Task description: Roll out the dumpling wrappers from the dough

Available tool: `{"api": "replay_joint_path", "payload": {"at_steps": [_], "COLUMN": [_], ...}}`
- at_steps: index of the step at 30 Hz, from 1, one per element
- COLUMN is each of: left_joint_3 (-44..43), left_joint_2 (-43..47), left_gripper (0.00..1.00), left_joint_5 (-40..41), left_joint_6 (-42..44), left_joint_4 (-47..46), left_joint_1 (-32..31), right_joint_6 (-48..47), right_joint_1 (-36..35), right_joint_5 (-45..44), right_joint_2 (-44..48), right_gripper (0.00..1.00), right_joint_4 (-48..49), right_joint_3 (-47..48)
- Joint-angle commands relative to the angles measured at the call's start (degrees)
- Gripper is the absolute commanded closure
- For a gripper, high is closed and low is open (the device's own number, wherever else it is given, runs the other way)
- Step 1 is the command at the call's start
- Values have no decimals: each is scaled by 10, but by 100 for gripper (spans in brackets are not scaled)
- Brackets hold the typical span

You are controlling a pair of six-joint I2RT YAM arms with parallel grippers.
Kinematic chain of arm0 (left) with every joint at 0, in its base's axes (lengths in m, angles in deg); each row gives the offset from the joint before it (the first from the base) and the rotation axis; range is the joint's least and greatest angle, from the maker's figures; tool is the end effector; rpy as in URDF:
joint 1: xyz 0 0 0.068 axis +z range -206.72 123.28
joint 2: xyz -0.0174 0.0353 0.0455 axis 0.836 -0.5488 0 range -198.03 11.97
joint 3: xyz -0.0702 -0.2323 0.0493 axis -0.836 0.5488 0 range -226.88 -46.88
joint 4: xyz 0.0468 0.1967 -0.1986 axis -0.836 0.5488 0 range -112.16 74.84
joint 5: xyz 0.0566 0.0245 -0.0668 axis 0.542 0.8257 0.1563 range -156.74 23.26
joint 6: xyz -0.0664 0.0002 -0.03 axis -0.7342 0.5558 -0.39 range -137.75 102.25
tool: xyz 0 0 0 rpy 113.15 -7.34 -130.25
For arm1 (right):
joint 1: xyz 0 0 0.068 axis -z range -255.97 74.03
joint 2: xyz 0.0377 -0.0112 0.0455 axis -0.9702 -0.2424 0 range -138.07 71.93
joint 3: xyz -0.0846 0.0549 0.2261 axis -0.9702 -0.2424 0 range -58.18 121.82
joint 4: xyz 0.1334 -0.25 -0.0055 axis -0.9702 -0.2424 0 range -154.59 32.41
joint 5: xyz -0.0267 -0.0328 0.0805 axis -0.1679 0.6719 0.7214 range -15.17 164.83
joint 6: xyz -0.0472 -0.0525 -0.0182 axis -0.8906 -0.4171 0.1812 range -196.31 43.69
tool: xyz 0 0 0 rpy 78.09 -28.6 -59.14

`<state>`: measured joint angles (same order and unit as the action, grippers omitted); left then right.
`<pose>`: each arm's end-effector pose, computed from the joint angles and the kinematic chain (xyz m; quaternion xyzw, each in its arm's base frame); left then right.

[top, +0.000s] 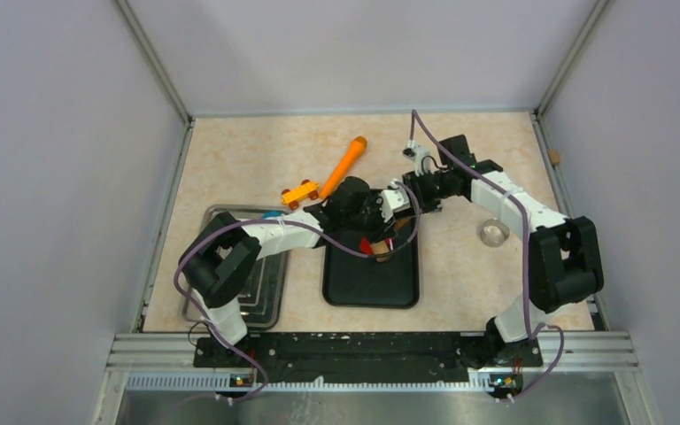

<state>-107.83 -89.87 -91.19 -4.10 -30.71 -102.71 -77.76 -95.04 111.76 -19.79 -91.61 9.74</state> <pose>0.2737 -0.3194 0.1469 0.5143 0.6921 -0.3094 0.4010 0.3303 0.1528 0.1942 -0.2487 0.8812 0.3410 0.2131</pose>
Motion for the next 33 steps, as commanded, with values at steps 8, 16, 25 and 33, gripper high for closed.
{"api": "replay_joint_path", "payload": {"at_steps": [8,16,25,33], "left_joint_3": [72,90,53,-25], "left_joint_2": [24,47,156,111], "left_gripper": [100,100,100,100], "left_joint_5": [10,13,-47,-64], "left_joint_6": [17,21,50,15], "left_joint_4": [21,47,140,121], "left_joint_1": [8,15,32,28], "right_joint_6": [-20,-2,60,-6], "right_joint_1": [-49,-63,-69,-45], "right_joint_5": [-36,-38,32,19], "right_joint_2": [-37,-54,-33,4], "right_gripper": [100,100,100,100], "right_joint_4": [60,72,43,-34], "right_joint_3": [-54,-52,39,78]}}
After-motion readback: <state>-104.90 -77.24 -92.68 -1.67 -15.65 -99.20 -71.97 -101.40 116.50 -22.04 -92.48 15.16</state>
